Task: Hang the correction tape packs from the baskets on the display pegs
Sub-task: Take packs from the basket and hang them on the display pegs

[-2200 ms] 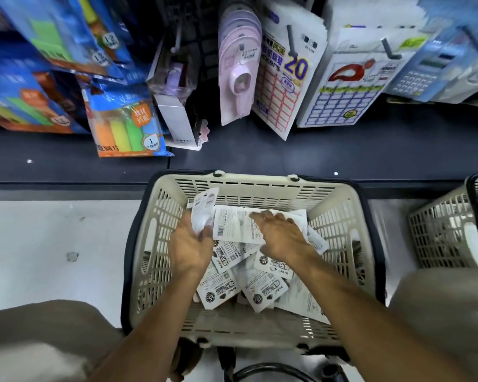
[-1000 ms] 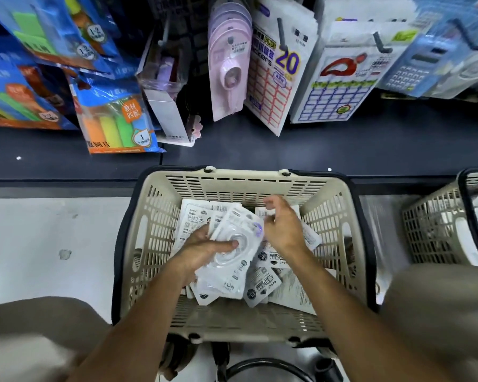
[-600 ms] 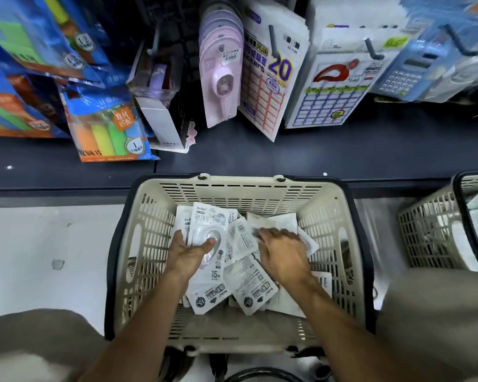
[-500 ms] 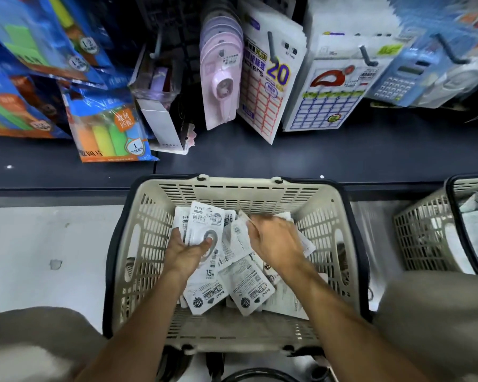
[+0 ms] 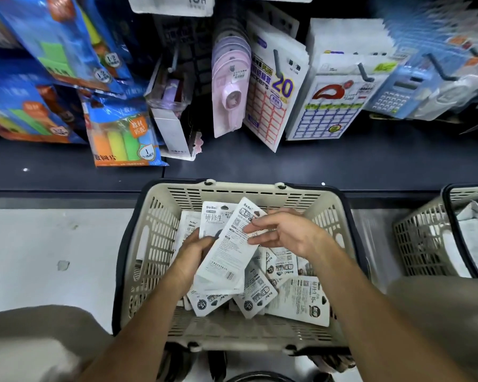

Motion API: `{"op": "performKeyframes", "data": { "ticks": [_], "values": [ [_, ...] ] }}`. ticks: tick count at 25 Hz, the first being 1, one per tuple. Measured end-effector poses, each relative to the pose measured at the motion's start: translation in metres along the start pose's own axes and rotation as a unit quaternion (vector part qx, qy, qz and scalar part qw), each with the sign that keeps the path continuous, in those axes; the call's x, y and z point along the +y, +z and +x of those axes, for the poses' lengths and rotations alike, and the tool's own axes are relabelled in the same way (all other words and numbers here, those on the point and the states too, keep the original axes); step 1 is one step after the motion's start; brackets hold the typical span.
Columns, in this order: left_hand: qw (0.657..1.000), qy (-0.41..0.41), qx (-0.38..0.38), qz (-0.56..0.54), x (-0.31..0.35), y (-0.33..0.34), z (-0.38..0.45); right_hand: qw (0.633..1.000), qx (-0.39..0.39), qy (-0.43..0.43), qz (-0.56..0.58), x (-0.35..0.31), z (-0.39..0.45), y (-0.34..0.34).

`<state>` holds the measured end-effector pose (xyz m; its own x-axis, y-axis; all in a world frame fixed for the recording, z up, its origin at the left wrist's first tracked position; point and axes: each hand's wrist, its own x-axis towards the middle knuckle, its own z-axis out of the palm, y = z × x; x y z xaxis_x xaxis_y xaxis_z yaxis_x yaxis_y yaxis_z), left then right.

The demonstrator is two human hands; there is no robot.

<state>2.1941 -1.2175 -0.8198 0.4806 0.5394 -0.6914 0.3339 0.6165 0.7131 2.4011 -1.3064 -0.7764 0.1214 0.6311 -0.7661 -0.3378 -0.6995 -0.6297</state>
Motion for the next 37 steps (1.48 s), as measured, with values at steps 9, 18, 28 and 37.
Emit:
{"op": "performKeyframes", "data": {
  "ticks": [9,18,28,37],
  "values": [
    [0.983,-0.003,0.166,0.083,-0.008,-0.011,0.004,0.977,-0.076,-0.169,-0.108,-0.026,-0.01,0.003],
    [0.988,-0.086,-0.126,0.035,0.002,-0.006,-0.006,0.938,-0.004,-0.199,-0.284,-0.01,0.005,0.024],
    [0.96,0.032,0.23,0.158,-0.015,-0.032,0.003,0.954,0.21,0.034,-0.212,0.095,0.073,0.037],
    [0.954,0.009,0.262,0.145,-0.012,-0.017,0.014,0.92,0.1,-0.164,-0.34,0.005,0.037,0.045]
  ]
}}
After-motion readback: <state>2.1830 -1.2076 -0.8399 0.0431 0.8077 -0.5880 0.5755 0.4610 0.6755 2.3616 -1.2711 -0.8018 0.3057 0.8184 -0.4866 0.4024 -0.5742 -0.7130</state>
